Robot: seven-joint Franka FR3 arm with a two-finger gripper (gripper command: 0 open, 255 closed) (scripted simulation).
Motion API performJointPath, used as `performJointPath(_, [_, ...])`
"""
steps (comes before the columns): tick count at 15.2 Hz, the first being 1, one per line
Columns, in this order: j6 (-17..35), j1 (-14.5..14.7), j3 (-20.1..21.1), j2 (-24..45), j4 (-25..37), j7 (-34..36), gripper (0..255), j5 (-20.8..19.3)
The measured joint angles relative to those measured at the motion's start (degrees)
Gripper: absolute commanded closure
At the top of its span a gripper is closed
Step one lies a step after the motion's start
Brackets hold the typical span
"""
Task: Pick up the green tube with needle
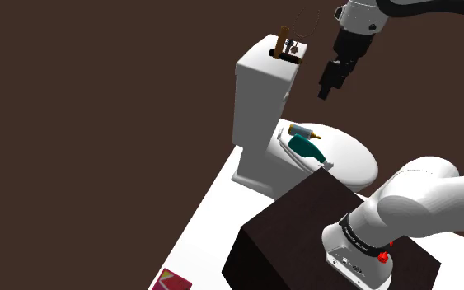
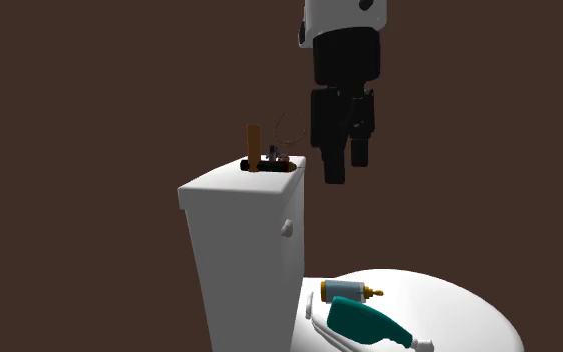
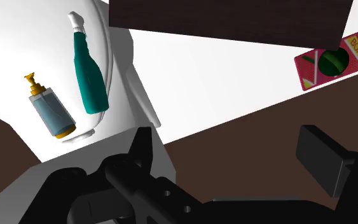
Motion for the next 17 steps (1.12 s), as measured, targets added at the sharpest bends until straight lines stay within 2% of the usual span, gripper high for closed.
performJointPath(4, [2.18,-0.17,-1.84,3.64,1.98,-2.89,0,-1.29])
performJointPath(7, [4.92,-0.61,-4.98,7.69,4.12,-7.68,0,-3.18])
performJointPath(12, [9.49,-0.66,-9.46,17.29,10.63,-15.3,0,-4.58])
performJointPath(17, [11.69,-0.49,-12.96,26.85,19.38,-22.81,0,-3.89])
